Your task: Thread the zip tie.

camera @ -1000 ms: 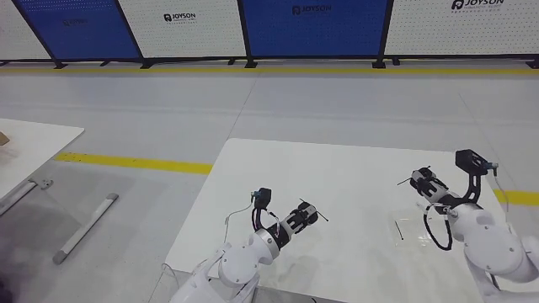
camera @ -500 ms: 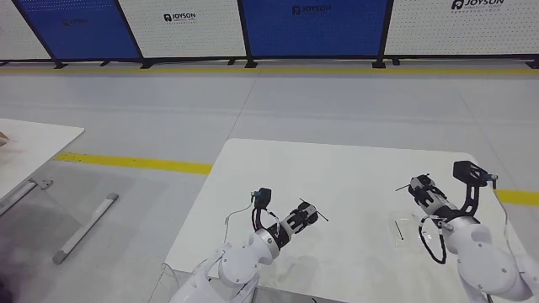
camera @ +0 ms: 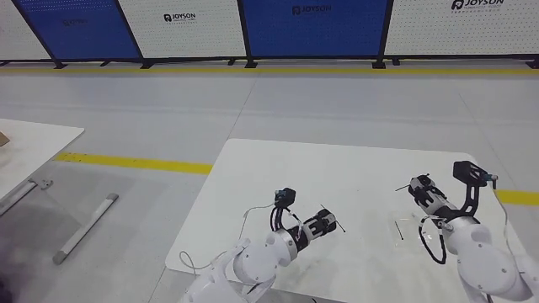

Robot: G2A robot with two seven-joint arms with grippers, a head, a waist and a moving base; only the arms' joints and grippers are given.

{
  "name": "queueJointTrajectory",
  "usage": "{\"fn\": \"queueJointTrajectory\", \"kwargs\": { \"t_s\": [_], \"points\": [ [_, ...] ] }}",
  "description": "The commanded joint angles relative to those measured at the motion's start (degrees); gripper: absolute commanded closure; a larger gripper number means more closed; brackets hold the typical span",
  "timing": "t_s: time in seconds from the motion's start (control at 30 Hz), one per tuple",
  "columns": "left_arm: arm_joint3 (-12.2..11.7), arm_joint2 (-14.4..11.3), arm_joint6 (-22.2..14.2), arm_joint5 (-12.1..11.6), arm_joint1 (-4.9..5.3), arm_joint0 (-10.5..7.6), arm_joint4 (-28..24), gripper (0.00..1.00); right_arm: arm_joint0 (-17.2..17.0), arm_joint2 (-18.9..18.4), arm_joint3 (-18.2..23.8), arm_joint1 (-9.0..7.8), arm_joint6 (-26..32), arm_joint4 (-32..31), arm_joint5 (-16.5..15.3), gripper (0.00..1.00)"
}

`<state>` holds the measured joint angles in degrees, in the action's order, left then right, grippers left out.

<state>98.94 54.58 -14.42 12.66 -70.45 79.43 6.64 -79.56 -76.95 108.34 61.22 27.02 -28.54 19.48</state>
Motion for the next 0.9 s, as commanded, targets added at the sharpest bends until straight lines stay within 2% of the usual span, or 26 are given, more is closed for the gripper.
{"fn": "queueJointTrajectory", "kwargs": {
  "t_s": [0.0, 0.13, 0.2, 0.23, 0.33, 0.4, 0.5, 0.6, 0.87],
  "points": [
    [-0.1, 0.0, 0.0, 0.2, -0.04, -0.22, -0.1, 1.00, 0.0, 0.0, 0.0, 0.00, 0.0, 0.0, 0.0, 1.00],
    [-0.1, 0.0, 0.0, 0.2, -0.04, -0.22, -0.1, 1.00, -0.1, 0.0, 0.0, 0.02, -0.1, 0.3, -0.1, 1.00],
    [-0.1, 0.0, 0.0, 0.2, -0.04, -0.22, -0.1, 1.00, -0.5, -0.7, -0.3, 0.20, -0.1, 3.5, -0.8, 1.00],
    [-0.1, 0.0, 0.0, 0.2, -0.04, -0.22, -0.1, 1.00, -0.9, -1.3, -0.2, 0.29, -1.1, 4.4, -0.1, 1.00],
    [-0.1, 0.0, 0.0, 0.2, -0.04, -0.22, -0.1, 1.00, -3.0, -2.5, 0.9, 0.64, -3.4, 7.4, 0.0, 1.00],
    [-0.1, 0.0, 0.0, 0.2, -0.04, -0.22, -0.1, 1.00, -5.5, -3.6, 2.5, 0.94, -5.5, 9.9, 0.0, 1.00],
    [-0.1, 0.0, 0.0, 0.2, -0.04, -0.22, -0.1, 1.00, -8.8, -4.0, 4.2, 1.29, -7.9, 9.2, 0.0, 1.00],
    [-0.1, 0.0, 0.0, 0.2, -0.04, -0.22, -0.1, 1.00, -9.9, -3.1, 5.4, 1.50, -3.3, 12.1, 0.0, 1.00],
    [-0.1, 0.0, 0.0, 0.2, -0.04, -0.22, -0.1, 1.00, -9.9, -3.1, 5.4, 1.50, -3.3, 12.1, 0.0, 1.00]
  ]
}}
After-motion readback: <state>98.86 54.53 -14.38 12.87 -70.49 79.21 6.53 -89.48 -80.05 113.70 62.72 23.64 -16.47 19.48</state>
